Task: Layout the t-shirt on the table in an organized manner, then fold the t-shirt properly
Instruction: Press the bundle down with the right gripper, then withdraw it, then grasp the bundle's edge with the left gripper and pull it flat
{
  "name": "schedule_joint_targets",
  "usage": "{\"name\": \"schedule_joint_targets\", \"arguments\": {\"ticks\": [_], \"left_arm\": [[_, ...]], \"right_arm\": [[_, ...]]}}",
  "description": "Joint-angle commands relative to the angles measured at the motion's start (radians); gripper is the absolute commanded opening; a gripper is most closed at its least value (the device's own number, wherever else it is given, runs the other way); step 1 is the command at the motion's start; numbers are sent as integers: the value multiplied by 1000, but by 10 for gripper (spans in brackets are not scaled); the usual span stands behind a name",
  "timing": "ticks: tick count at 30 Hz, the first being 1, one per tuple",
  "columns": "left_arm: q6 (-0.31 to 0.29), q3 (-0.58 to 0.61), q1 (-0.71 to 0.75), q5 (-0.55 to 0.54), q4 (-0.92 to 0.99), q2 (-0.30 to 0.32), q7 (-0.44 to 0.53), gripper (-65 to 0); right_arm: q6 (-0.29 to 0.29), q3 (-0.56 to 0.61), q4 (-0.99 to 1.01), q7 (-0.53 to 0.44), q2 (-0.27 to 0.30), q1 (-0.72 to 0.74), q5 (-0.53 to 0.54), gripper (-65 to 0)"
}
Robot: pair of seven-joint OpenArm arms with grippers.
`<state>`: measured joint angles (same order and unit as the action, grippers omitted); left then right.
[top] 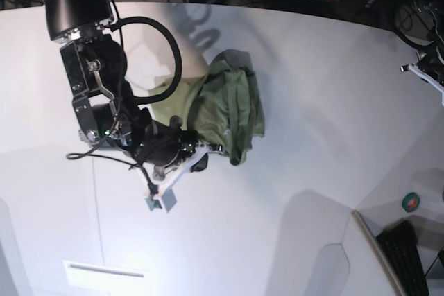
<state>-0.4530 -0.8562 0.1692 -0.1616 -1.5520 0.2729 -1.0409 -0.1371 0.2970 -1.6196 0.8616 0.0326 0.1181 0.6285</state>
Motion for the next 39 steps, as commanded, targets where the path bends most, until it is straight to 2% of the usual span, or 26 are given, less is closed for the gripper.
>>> {"name": "schedule_joint_targets", "arguments": {"ticks": [1, 6, 9, 12, 17, 20, 22, 27, 30, 32, 34, 36, 37, 39], "left_arm": [[-8, -2, -7, -8, -12, 21, 14, -650], [-8, 4, -6, -8, -14, 12, 14, -650], [-8, 5, -15, -8, -14, -10, 14, -650], [-8, 5, -15, -8, -14, -19, 14, -650], [-8, 5, -7, -8, -12, -28, 14, -650], [-8, 5, -6, 0, -12, -28, 14, -650], [-8, 5, -6, 0, -12, -27, 14, -650], [-8, 5, 0, -6, -9, -25, 14, -650], [-8, 27, 5, -8, -23, -30, 15, -650], [-8, 102, 33, -10, -58, -40, 15, -650], [-8, 154, 46, -10, -117, -79, 1, -650], [-8, 167, 45, -33, -167, -134, -69, -650], [-8, 167, 42, -65, -183, -156, -117, -650], [-8, 176, 40, -168, -206, -186, -198, -650]], "right_arm": [[4, 3, 18, -12, -10, 15, 6, -650], [4, 112, 213, -22, -46, 71, 4, -650], [4, 224, 322, -94, -73, 116, 4, -650], [4, 308, 408, -114, -112, 153, 6, -650], [4, 423, 422, -121, -145, 179, 4, -650], [3, 453, 401, -112, -145, 200, 4, -650], [-14, 449, 327, -95, -125, 200, 4, -650], [-190, 365, 74, -35, -21, 154, 6, -650], [-232, 296, -46, -41, 45, 94, 6, -650], [-250, 202, -104, -45, 83, 41, 6, -650], [-250, 89, -150, -45, 115, -10, 6, -650], [-243, -38, -190, -43, 152, -57, 6, -650], [-223, -92, -202, -40, 178, -77, 6, -650], [-141, -196, -213, -38, 241, -119, 6, -650]]}}
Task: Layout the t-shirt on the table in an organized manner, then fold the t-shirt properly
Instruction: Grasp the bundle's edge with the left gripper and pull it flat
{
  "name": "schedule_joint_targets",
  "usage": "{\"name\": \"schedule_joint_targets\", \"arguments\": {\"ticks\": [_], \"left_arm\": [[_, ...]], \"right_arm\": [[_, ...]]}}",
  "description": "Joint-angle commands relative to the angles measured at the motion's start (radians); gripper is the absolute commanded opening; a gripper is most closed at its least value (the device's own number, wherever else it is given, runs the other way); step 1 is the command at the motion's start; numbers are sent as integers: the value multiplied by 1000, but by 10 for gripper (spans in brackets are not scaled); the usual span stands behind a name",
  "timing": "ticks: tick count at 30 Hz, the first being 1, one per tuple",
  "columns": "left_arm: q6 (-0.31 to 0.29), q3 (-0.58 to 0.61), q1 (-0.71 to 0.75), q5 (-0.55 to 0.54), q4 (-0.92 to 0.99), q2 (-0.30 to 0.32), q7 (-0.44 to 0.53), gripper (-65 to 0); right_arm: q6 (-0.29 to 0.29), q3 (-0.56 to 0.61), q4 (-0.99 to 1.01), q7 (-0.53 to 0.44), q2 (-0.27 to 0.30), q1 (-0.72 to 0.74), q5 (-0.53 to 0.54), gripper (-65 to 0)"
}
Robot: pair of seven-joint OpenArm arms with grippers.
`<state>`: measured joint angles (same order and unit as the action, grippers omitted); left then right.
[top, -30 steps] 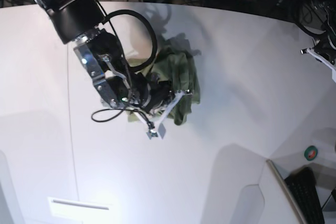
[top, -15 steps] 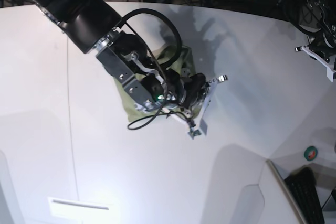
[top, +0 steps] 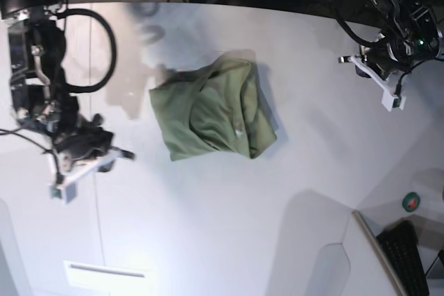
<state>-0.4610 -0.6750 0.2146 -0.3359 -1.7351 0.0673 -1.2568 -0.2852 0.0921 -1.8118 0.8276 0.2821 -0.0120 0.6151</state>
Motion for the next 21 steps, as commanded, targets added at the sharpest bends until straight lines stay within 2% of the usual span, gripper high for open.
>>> {"name": "schedule_joint_targets", "arguments": {"ticks": [1, 2, 4, 6, 8, 12, 16, 21], "left_arm": [[0, -4, -5, -53, -26, 7, 4, -650], [0, -4, -4, -116, -26, -4, -1, -553], [3, -4, 4, -237, -21, -10, 1, -258], [5, -4, 1, -329, -6, -28, 1, -18], [6, -1, -17, -391, 37, -37, 2, 0], [8, 77, -94, -403, 171, -39, 33, 0], [8, 162, -145, -404, 298, -60, 128, 0], [8, 251, -194, -403, 404, -103, 197, 0]], "right_arm": [[53, -41, -21, -4, 16, -12, 19, -650], [99, -94, -21, -6, 39, -36, 19, -650], [174, -214, -21, -4, 56, -88, 21, -650], [241, -325, -19, -1, 59, -130, 21, -650], [312, -417, -13, -1, 56, -167, 19, -650], [412, -510, -13, -1, 55, -228, 18, -650], [419, -549, -13, -6, 59, -274, 18, -650], [419, -552, -12, -6, 62, -294, 18, -650]]}}
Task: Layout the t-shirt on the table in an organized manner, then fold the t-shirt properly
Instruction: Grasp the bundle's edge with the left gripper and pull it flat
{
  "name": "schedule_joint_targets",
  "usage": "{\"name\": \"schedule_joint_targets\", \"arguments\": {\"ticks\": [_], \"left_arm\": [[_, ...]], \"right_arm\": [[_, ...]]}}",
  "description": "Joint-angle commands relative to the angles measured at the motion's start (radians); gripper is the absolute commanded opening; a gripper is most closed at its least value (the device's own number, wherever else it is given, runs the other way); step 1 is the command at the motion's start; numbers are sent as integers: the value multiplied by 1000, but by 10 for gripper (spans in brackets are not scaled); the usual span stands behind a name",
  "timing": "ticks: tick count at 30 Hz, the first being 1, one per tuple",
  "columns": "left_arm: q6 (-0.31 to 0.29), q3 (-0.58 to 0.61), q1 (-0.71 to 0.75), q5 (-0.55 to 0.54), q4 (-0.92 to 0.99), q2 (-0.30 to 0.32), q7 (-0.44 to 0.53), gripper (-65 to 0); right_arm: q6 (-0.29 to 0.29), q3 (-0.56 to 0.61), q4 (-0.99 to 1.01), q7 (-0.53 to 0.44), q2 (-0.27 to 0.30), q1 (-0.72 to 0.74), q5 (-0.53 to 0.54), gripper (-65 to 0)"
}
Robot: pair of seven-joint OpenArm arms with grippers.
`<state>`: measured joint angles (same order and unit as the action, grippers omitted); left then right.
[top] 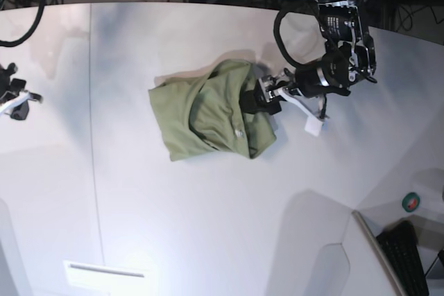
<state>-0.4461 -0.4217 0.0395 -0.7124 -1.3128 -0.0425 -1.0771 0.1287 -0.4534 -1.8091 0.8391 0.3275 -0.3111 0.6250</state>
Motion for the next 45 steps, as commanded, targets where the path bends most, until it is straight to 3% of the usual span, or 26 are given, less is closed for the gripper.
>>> {"name": "schedule_joint_targets", "arguments": {"ticks": [1, 9, 15, 17, 21, 22, 23, 25, 29, 34, 37, 45], "left_arm": [[-7, 13, -25, -26, -4, 2, 33, 0], [142, 131, -71, -28, 101, -17, 159, 0], [160, 234, -103, -25, 187, -12, 170, 0], [160, 246, -123, -25, 201, 2, 171, -145], [181, 321, -163, -25, 220, 42, 165, -551], [211, 355, -178, -25, 223, 53, 163, -630], [249, 387, -191, -25, 218, 66, 163, -650], [310, 462, -226, -25, 218, 102, 162, -650], [320, 651, -312, -25, 224, 184, 160, -650], [318, 1075, -499, -25, 258, 284, 150, -650], [318, 1329, -603, -25, 298, 295, 165, -650], [316, 1843, -809, -25, 315, 266, 410, -650]], "right_arm": [[6, -5, -14, -14, 17, 5, 8, -650], [6, -11, -14, -14, 17, -3, 8, -650], [7, -41, -14, -20, 17, -23, 8, -650], [7, -66, -13, -20, 17, -29, 8, -650], [7, -117, 2, -14, 17, -30, 8, -650], [7, -126, 21, -14, 15, -30, 8, -650], [7, -132, 41, -16, 15, -30, 8, -650], [7, -130, 70, -19, 14, -30, 8, -650], [9, -127, 81, -20, 8, -53, 8, -650], [9, -130, 78, -20, 6, -66, 9, -650], [9, -130, 79, -20, -6, -78, 9, -650], [9, -129, 78, -20, -55, -102, 8, -650]]}}
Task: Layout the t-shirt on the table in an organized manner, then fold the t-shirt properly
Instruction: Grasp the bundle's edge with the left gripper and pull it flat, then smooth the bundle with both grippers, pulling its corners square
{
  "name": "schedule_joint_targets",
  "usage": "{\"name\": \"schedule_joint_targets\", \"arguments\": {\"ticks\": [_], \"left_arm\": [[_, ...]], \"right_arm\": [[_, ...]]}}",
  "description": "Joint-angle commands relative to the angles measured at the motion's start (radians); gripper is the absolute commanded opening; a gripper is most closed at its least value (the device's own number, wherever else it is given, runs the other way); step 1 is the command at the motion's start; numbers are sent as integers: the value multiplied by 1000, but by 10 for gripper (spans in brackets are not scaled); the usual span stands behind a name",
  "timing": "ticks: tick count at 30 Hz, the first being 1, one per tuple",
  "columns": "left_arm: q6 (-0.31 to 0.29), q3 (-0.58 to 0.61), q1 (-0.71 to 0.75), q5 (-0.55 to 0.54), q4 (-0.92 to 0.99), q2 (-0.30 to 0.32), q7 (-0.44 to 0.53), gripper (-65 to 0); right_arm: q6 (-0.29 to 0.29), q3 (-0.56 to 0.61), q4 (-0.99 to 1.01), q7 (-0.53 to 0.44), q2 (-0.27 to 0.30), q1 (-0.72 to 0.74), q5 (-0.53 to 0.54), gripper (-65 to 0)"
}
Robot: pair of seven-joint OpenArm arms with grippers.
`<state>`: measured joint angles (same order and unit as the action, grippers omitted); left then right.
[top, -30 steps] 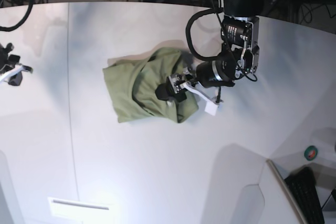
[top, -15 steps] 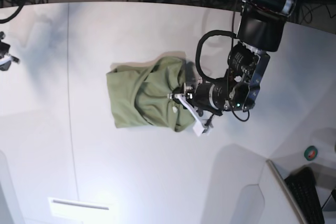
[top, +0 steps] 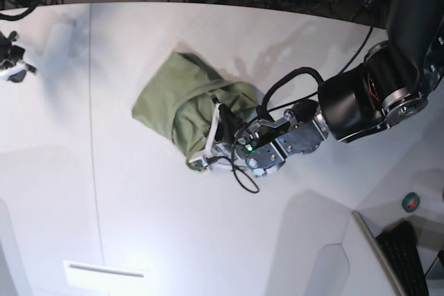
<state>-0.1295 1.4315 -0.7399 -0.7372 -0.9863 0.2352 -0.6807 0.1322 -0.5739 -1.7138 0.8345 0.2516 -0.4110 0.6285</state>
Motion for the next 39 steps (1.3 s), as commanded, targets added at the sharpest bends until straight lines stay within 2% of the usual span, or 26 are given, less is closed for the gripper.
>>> {"name": "schedule_joint_targets", "arguments": {"ticks": [1, 7, 9, 12, 13, 14, 17, 18, 20, 23, 28, 33, 36, 39], "left_arm": [[0, 35, -48, 0, -10, -27, 40, -650], [0, 52, -126, 15, -6, -96, 186, -650], [0, 52, -131, 106, 7, -125, 229, -650], [-5, 52, -108, 305, 47, -179, 263, -650], [-26, 52, -89, 357, 63, -193, 264, -650], [-74, 52, -76, 402, 80, -207, 266, -650], [-272, 52, -31, 519, 123, -241, 267, -650], [-313, 52, -19, 558, 134, -247, 270, -650], [-371, 52, 6, 640, 151, -247, 306, -650], [-416, 12, 29, 710, 168, -247, 339, -650], [-428, -30, 43, 716, 174, -248, 341, -650], [-428, -33, 66, 716, 174, -248, 342, -650], [-428, -33, 66, 716, 175, -248, 342, -650], [-428, -33, 66, 716, 175, -248, 344, -650]], "right_arm": [[5, -7, -18, -16, 19, -6, 4, -650], [5, -5, -13, -16, -2, -18, 4, -650], [5, -5, -13, -16, -18, -22, 4, -650], [5, -5, -13, -16, -28, -24, 4, -650], [5, -5, -13, -16, -28, -29, 4, -650], [5, -4, -13, -16, -28, -30, 4, -650], [5, -4, -13, -16, -28, -30, 4, -650], [5, -4, -13, -16, -28, -30, 4, -650], [5, -2, -13, -16, -28, -29, 4, -650], [5, 38, -9, -16, -21, 4, 1, -650], [-1, 183, 136, -8, 41, 185, 1, -650], [-3, 285, 413, -11, 56, 415, 1, -650], [-3, 377, 482, -13, 61, 473, 1, -650], [-3, 467, 473, -16, 58, 469, 1, -650]]}}
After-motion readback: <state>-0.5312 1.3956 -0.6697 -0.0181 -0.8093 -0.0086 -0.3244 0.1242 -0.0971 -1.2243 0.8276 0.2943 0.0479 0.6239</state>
